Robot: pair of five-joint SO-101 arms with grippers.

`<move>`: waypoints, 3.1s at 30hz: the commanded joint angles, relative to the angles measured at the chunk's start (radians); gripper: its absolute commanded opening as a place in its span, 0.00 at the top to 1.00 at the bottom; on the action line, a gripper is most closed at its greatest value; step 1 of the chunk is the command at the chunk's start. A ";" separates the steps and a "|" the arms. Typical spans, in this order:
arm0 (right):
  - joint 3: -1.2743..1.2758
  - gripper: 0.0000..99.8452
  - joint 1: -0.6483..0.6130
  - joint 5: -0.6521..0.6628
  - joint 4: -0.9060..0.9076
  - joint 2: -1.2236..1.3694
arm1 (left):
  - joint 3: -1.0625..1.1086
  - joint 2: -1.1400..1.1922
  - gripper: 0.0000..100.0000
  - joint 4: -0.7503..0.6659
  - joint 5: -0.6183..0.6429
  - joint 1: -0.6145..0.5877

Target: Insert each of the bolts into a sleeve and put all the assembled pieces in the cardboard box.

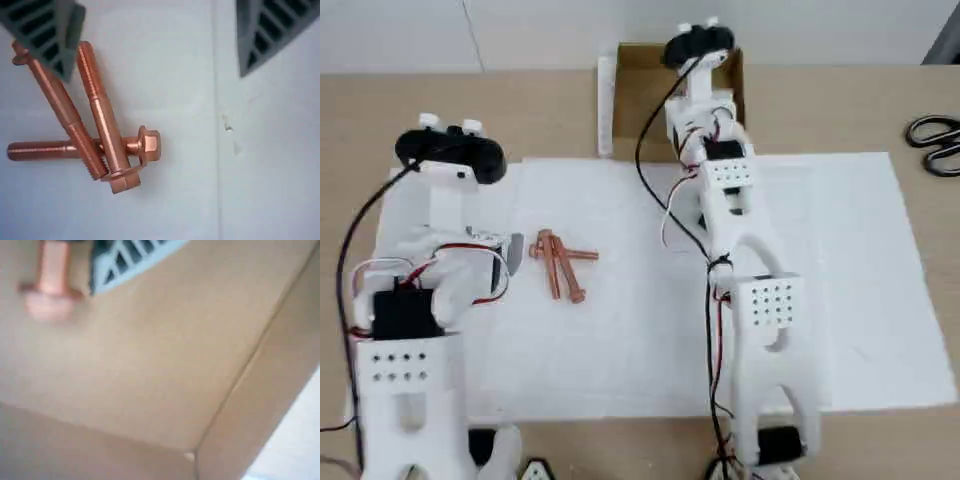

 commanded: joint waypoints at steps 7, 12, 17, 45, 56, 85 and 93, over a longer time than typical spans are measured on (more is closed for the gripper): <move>-0.325 0.82 0.010 0.009 0.220 -0.033 | -0.013 -0.021 0.79 0.005 -0.003 0.005; -0.697 0.82 0.001 0.008 0.630 -0.033 | -0.015 -0.021 0.79 0.005 -0.003 -0.002; -0.832 0.82 -0.018 0.009 0.972 -0.064 | -0.013 -0.021 0.79 0.005 -0.002 -0.002; 0.574 0.82 -0.021 0.003 1.218 -1.395 | -0.010 -0.021 0.79 0.005 0.437 -0.176; 1.186 0.82 0.013 0.008 0.857 -1.578 | -0.005 -0.021 0.80 0.005 0.594 -0.172; 0.997 0.82 -0.050 0.377 0.533 -0.825 | 0.076 -0.021 0.80 -0.048 0.588 -0.176; 0.885 0.82 -0.048 0.416 0.654 -0.822 | 0.076 -0.021 0.80 -0.051 0.588 -0.176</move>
